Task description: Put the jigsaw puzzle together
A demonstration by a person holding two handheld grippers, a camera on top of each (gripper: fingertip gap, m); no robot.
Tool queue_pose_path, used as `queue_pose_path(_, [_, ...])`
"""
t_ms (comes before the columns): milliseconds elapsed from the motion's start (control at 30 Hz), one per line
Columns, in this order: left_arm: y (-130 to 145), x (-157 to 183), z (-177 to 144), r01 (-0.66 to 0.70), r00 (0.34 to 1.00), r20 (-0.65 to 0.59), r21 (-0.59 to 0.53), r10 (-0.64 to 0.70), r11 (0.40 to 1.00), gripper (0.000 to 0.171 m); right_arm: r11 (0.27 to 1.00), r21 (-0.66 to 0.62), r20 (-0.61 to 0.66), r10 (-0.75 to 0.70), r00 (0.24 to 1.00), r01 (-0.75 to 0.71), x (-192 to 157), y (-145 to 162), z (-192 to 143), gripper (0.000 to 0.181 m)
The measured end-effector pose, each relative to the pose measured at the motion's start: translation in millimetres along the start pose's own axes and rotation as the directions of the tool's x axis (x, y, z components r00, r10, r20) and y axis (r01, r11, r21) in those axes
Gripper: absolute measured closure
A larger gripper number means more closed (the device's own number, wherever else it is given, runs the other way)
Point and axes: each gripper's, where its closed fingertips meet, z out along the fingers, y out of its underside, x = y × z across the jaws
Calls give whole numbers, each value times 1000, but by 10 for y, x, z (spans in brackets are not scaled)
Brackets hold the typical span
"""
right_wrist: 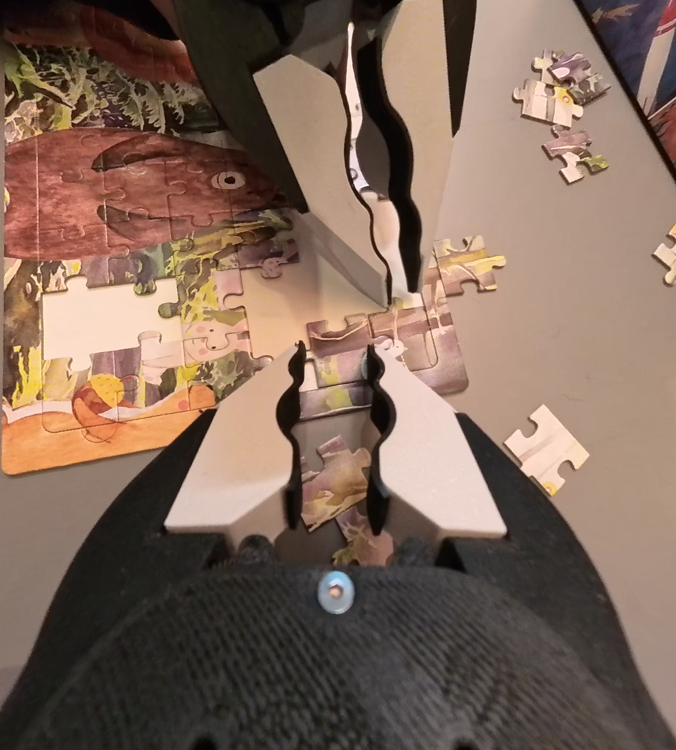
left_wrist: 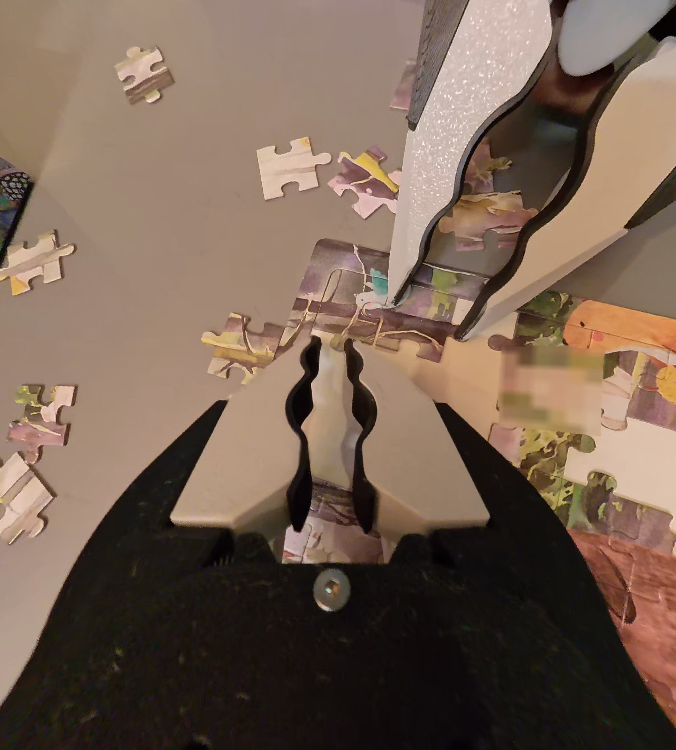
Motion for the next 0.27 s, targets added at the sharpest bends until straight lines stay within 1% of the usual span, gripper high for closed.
queue_pose_path(267, [5, 31, 14, -4, 1000, -4, 11, 4, 1000, 163, 1000, -1, -6, 5, 1000, -5, 12, 2, -1, 151])
